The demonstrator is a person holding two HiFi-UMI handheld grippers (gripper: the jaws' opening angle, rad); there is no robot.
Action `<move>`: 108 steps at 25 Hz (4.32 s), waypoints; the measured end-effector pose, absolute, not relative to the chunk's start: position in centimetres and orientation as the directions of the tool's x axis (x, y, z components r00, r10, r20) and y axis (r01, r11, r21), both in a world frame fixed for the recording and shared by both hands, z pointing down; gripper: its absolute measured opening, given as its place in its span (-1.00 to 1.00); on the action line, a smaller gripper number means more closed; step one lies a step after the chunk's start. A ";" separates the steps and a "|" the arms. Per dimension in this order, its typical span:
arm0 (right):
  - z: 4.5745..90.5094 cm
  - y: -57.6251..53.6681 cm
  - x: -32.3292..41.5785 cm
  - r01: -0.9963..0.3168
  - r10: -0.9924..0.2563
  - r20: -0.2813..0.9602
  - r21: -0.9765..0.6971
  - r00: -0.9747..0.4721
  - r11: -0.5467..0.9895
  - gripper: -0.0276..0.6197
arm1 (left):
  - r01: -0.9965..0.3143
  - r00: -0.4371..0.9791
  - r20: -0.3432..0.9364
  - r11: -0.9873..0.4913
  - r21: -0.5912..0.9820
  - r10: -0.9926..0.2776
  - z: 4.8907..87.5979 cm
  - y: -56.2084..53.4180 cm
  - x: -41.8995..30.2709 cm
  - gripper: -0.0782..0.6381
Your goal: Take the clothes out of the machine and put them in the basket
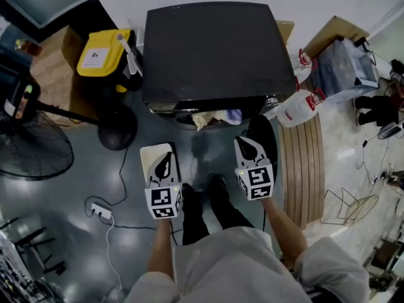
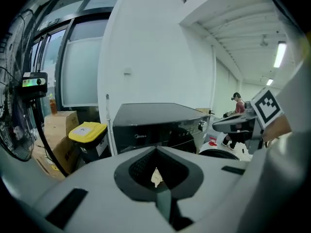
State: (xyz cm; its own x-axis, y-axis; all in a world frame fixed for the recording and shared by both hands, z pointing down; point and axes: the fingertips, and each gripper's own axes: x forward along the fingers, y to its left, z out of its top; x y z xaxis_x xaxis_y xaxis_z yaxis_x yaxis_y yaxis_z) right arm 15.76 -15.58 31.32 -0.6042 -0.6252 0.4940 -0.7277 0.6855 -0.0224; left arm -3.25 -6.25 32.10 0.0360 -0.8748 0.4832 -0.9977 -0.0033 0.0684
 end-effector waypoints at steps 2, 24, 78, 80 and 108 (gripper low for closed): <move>32.5 -15.6 15.2 -0.741 -0.637 0.500 -0.014 -0.587 0.672 -0.84 | -0.996 0.061 0.489 -0.022 0.085 -0.870 33.7 -6.6 -3.8 -0.73; 43.1 -11.9 10.5 -0.747 -0.639 0.519 0.000 -0.568 0.664 -0.84 | -0.990 0.117 0.491 -0.061 0.127 -0.863 45.4 -3.8 -6.5 -0.73; 73.7 -17.4 6.5 -0.748 -0.581 0.566 -0.100 -0.585 0.656 0.27 | -0.989 0.093 0.481 -0.025 0.147 -0.872 69.3 -5.1 -8.1 -0.73; 74.1 -19.1 5.8 -0.750 -0.584 0.563 -0.101 -0.585 0.654 0.29 | -0.989 0.095 0.482 -0.029 0.142 -0.871 69.3 -5.0 -8.0 -0.73; 86.1 -30.1 1.3 -0.779 -0.433 0.769 -0.132 -0.470 0.613 0.40 | -0.991 0.097 0.516 -0.032 0.133 -0.851 71.5 -3.6 -9.0 -0.73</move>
